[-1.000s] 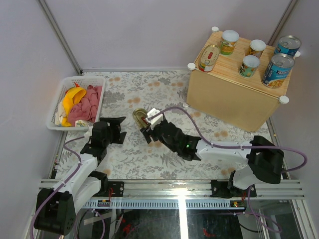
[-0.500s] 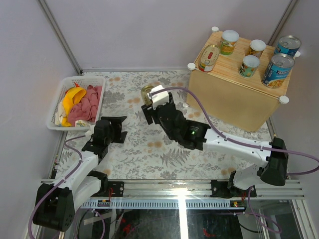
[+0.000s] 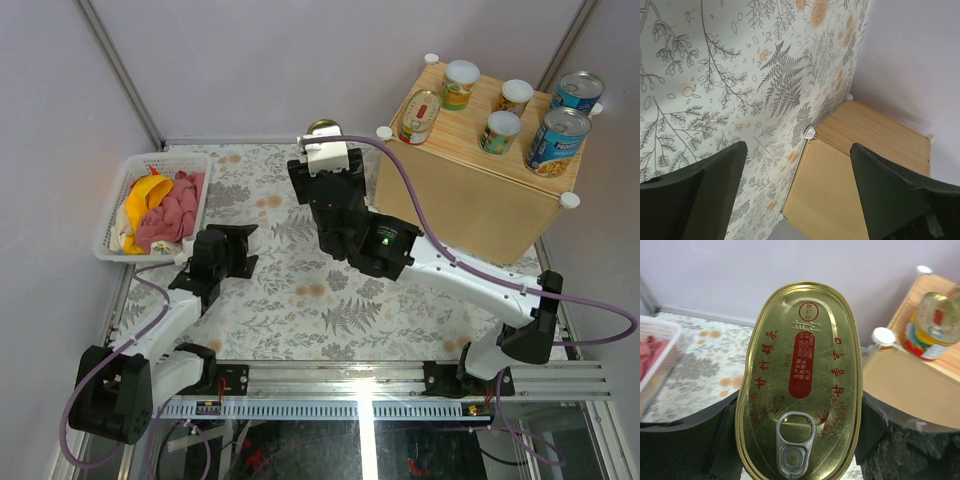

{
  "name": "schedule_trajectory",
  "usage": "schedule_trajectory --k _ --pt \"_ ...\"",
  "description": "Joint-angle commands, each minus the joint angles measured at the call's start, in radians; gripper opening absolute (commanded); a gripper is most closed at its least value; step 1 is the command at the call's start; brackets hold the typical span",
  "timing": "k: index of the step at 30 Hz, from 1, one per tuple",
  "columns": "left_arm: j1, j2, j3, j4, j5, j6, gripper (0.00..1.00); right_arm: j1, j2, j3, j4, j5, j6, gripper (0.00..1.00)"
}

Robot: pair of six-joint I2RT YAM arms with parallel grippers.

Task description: Place and organize the canned foods onto the counter

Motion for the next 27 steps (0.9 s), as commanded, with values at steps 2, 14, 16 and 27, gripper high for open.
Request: schedule_trajectory --k 2,14,16,27 --pt "-0.011 0.041 0.052 0.075 -0.012 0.012 0.84 0.002 0.023 0.137 0.142 0.202 -0.154 0.00" --pt "-0.021 0.049 0.105 0.032 0.002 0.052 0.84 -0.124 0.030 0.288 -0.074 0.232 -0.047 0.00" --pt "-0.022 0.048 0.112 0.023 0.003 0.055 0.84 -0.167 0.013 0.306 -0.167 0.198 0.029 0.00" --pt "-0.054 0.000 0.099 0.023 -0.028 0.027 0.84 -0.294 -0.032 0.349 -0.342 0.175 0.137 0.00"
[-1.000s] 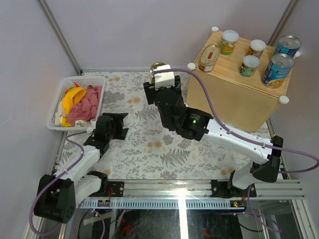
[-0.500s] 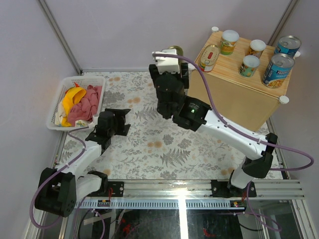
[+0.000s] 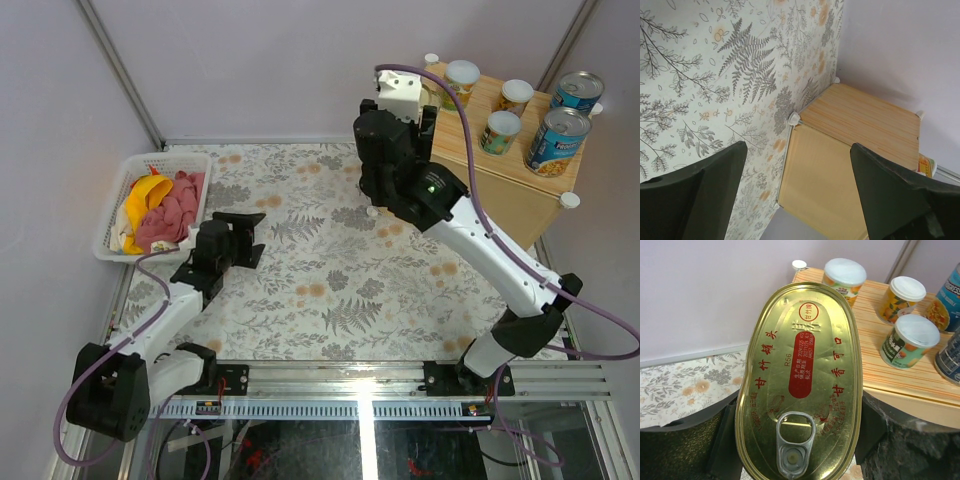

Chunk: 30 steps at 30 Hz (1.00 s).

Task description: Place and organize the canned foods onto the counter

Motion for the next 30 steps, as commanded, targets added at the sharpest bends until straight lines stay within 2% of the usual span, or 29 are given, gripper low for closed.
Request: schedule_trajectory --k 1,16,30 --pt "-0.011 -0.042 0.000 0.019 -0.033 -0.008 0.84 -0.023 -0.081 0.061 0.008 0.008 0.036 0.00" --pt "-0.011 -0.143 -0.058 0.003 -0.041 -0.033 0.84 -0.141 -0.124 0.041 -0.120 -0.021 0.148 0.00" --pt "-0.012 -0.188 -0.092 0.015 -0.039 -0.059 0.84 -0.273 -0.155 -0.028 -0.182 -0.167 0.216 0.00"
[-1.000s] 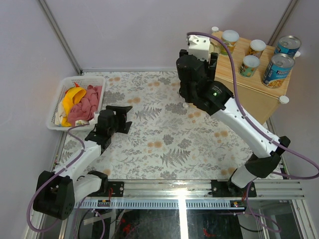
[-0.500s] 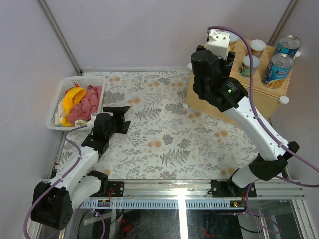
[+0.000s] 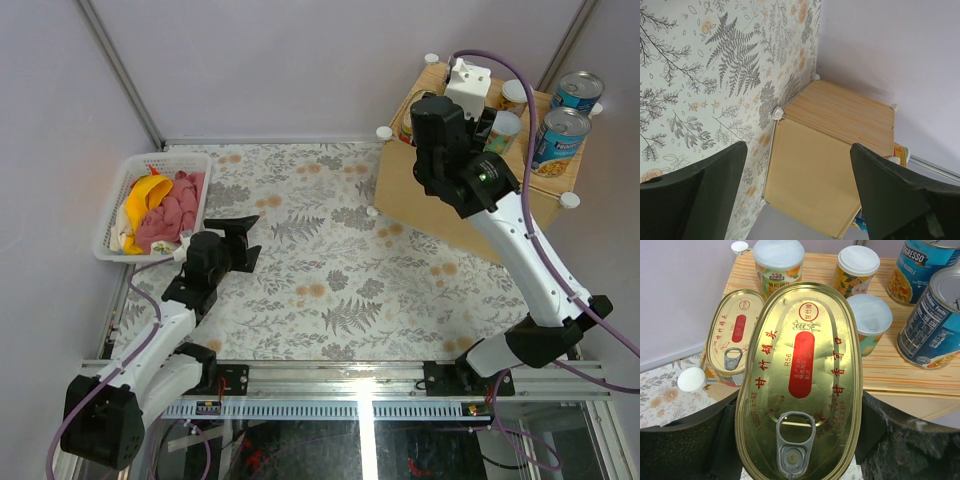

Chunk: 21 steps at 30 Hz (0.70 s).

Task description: Place and organize the canned foods onto the counter

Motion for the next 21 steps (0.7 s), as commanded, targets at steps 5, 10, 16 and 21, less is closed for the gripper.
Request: schedule_trajectory --k 5,10,16,21 --pt "-0.006 -0.020 -0.041 0.045 -0.022 -0.037 0.84 -0.039 -0.031 0.011 0.049 -0.056 0.011 0.00" --pt "-0.006 -0.021 -0.057 0.065 -0.024 -0.047 0.84 -0.051 -0.022 0.002 0.053 -0.064 0.008 0.00" --pt "-0.005 -0.016 -0.068 0.077 -0.032 -0.054 0.84 -0.081 -0.023 -0.035 0.080 -0.096 0.001 0.00" --pt "-0.005 0.006 -0.063 0.092 -0.029 -0.053 0.84 -0.114 -0.032 -0.082 0.110 -0.133 -0.005 0.00"
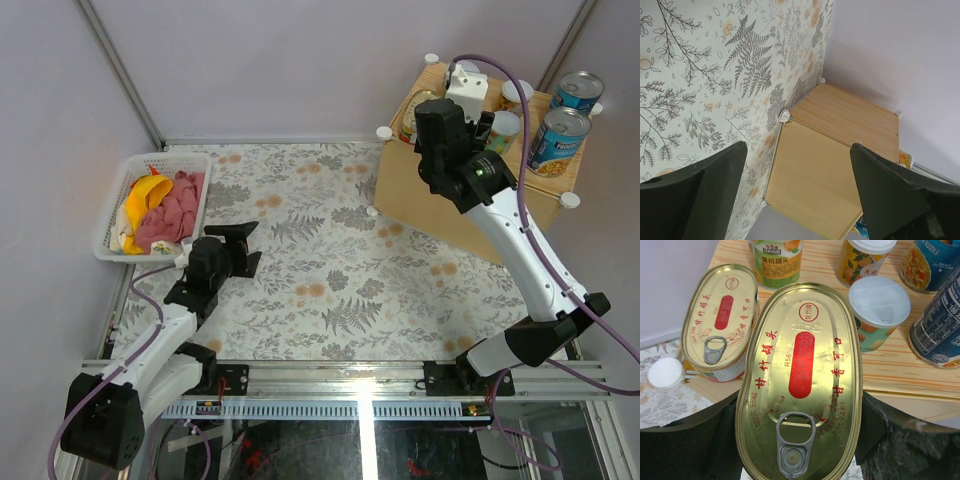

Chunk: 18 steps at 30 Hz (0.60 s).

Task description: Place and organize the canned foods onto the counter

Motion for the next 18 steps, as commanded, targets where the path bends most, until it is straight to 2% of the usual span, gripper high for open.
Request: schedule_trajectory --k 1,18 --pt "-0.004 0.017 -0.001 0.069 -0.024 -0.008 0.84 -0.035 -0.033 -0.017 0.111 -0.017 -0.010 0.00" --pt "-0.004 0.095 0.011 0.109 -0.022 0.008 0.84 -0.110 -0.001 -0.095 0.206 -0.102 -0.043 0.00"
